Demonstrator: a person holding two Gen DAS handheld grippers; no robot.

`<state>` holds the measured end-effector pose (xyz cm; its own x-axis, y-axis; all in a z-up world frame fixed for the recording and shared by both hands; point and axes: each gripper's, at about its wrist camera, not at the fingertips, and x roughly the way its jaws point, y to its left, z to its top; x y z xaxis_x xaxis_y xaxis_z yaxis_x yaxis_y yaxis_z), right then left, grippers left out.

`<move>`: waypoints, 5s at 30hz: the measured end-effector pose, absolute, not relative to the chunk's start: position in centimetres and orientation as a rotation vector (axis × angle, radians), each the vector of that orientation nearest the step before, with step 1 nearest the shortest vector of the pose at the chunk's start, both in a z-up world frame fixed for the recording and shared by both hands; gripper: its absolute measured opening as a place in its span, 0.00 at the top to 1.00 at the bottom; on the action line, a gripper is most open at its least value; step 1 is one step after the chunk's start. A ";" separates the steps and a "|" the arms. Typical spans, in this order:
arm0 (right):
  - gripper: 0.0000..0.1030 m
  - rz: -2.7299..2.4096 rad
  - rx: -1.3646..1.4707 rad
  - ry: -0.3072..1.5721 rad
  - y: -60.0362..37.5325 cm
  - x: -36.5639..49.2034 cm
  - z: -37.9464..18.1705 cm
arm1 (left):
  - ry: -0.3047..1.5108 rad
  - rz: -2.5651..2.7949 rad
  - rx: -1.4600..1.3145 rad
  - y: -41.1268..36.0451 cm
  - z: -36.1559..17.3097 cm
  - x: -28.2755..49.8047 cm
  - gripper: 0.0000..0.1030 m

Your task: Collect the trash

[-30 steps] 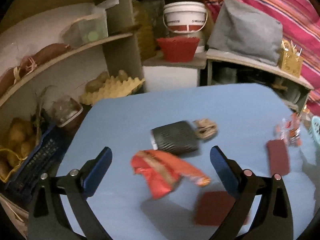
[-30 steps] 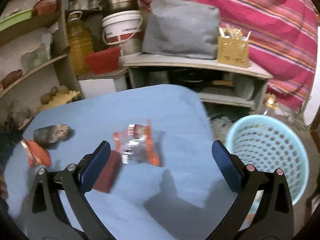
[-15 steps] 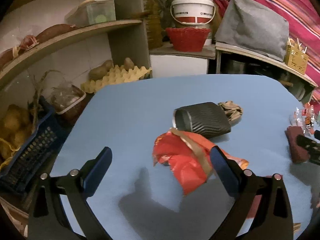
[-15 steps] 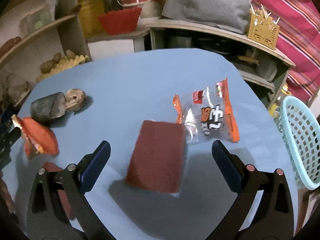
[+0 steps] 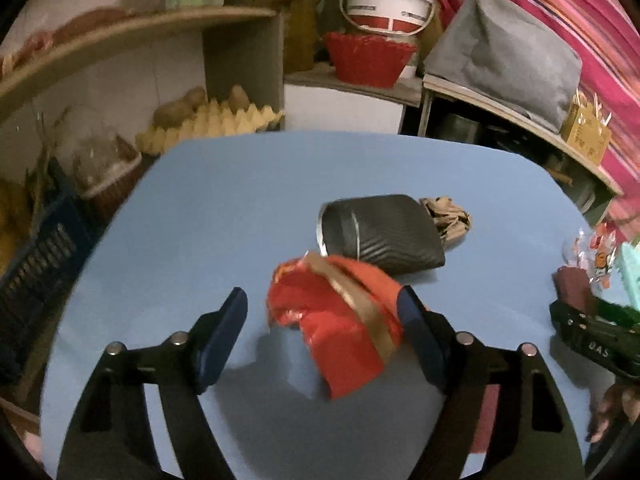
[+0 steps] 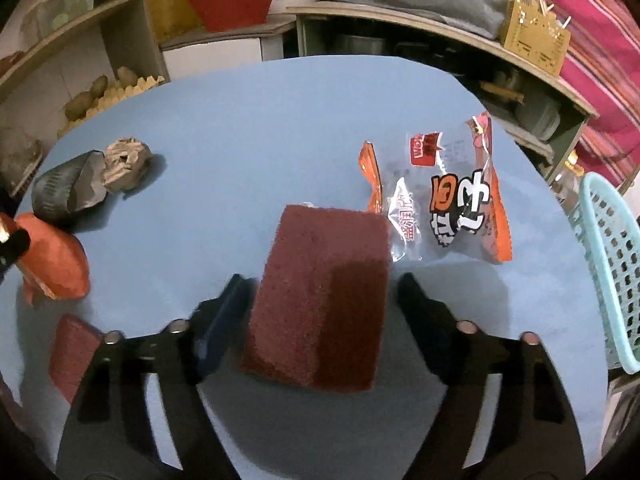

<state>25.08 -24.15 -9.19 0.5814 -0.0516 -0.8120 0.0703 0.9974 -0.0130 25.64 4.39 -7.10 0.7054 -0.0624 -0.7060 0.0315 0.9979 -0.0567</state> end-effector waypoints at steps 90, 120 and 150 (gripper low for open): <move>0.41 0.094 -0.022 0.607 -27.0 17.2 0.2 | 0.708 -0.139 0.116 0.5 -4.7 18.6 0.40; 0.41 0.087 -0.012 0.597 -28.2 16.8 0.2 | 0.840 -0.076 0.022 -0.9 -7.9 18.6 0.85; 0.41 0.069 0.012 0.550 -30.1 16.2 1.2 | 0.547 -0.054 0.110 -3.0 0.9 17.0 0.89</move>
<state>16.23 -30.15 1.19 0.8501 0.0689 -0.5220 -0.0624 0.9976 0.0300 16.98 -2.99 0.94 0.8526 -0.0220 -0.5221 0.0805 0.9927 0.0897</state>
